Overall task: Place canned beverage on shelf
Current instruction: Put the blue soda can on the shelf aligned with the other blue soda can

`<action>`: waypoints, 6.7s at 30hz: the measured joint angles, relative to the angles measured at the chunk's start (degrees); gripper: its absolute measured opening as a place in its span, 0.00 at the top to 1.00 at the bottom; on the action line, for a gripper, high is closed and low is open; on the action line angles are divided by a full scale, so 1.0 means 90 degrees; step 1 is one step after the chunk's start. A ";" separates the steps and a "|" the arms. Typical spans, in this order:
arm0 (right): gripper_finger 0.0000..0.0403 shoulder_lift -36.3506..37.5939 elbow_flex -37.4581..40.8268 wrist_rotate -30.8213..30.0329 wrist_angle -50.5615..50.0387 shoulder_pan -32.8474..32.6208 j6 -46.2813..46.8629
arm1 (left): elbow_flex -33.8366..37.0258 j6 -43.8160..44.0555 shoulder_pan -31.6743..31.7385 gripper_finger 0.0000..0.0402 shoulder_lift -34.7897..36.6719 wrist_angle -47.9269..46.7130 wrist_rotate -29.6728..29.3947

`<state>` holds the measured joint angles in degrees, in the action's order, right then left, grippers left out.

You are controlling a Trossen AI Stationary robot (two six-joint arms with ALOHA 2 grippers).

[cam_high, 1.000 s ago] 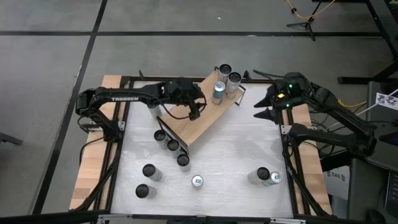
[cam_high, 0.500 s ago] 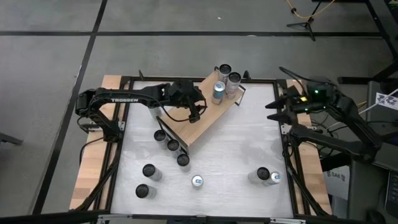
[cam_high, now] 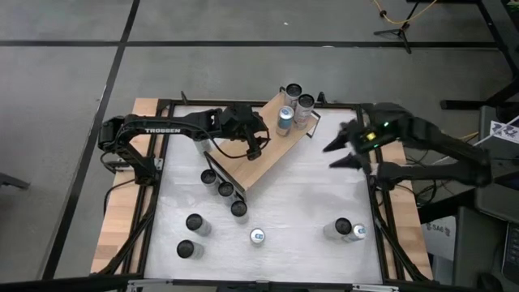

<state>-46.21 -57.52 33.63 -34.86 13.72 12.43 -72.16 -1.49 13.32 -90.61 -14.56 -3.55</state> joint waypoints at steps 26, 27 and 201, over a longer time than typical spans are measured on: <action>0.24 -0.2111 -0.1715 -0.5233 -0.3030 -0.6643 0.5197 | 0.0000 -0.0016 0.0000 0.59 0.0000 -0.0045 0.0000; 0.24 -0.2172 -0.1715 -0.5234 -0.3104 -0.6756 0.5490 | 0.0000 -0.0016 0.0000 0.59 0.0000 -0.0044 0.0000; 0.42 -0.3395 -0.2875 -0.3612 -0.4088 -0.1516 0.5260 | 0.0000 0.0194 0.0017 0.59 0.0000 0.0650 -0.1667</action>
<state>-76.77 -83.40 1.12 -71.65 0.08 59.77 -72.16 0.26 13.47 -90.61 -8.71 -18.55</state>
